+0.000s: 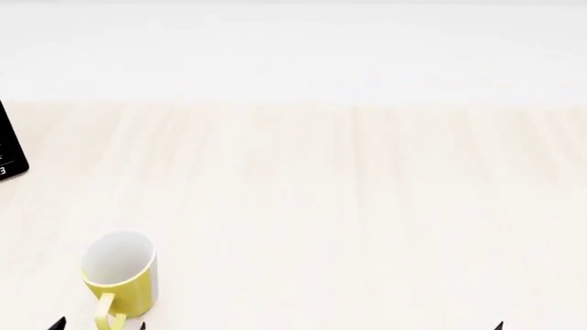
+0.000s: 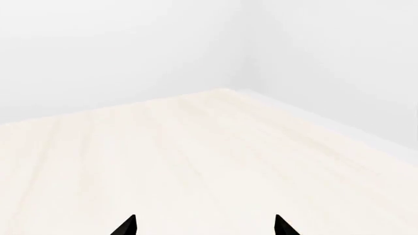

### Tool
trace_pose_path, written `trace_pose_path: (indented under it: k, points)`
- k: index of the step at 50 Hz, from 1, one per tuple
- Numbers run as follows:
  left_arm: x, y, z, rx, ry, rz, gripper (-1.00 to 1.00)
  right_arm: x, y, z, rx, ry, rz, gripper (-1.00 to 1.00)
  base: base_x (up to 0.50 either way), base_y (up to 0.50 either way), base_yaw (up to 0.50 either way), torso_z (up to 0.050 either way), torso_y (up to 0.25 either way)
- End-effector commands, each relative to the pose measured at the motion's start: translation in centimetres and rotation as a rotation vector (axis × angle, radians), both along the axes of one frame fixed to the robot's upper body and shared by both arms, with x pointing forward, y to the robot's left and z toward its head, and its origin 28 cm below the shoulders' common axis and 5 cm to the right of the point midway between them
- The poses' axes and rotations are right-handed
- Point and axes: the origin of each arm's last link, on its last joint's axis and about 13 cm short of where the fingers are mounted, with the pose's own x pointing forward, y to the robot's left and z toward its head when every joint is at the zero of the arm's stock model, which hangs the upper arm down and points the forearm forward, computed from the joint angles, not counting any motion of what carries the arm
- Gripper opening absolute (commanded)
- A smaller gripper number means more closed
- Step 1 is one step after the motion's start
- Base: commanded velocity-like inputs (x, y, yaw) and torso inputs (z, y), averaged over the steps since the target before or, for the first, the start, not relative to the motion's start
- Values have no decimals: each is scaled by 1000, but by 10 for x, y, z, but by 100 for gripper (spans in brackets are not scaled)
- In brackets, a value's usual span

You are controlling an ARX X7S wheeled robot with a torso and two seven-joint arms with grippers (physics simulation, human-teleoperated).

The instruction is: Put the yellow and white mug to the front of the white mug.

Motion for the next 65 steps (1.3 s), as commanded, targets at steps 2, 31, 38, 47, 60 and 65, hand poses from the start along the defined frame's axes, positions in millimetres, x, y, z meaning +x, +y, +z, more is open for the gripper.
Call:
trace_pose_path:
  k: [2, 31, 38, 47, 60, 65]
  points:
    - [0, -1, 0, -6, -1, -9, 100, 0, -1, 0, -4, 1, -2, 100, 0, 0, 0, 0, 0]
    - [-5, 2, 2, -105, -80, -71, -100, -3, -1, -2, -25, 4, -2, 100, 0, 0, 0, 0, 0]
    - [-5, 2, 2, -112, -82, -85, -100, -2, 0, -2, -28, 5, 2, 100, 0, 0, 0, 0, 0]
    - [0, 8, 2, -122, -103, -117, -100, 2, -1, -1, -28, 6, 2, 100, 0, 0, 0, 0, 0]
    - [81, 68, 46, 184, -150, -502, -100, 5, -2, -1, -24, 10, 5, 100, 0, 0, 0, 0, 0]
    - [95, 97, 79, 210, 4, -788, -100, 8, 0, -3, -32, 20, 13, 100, 0, 0, 0, 0, 2]
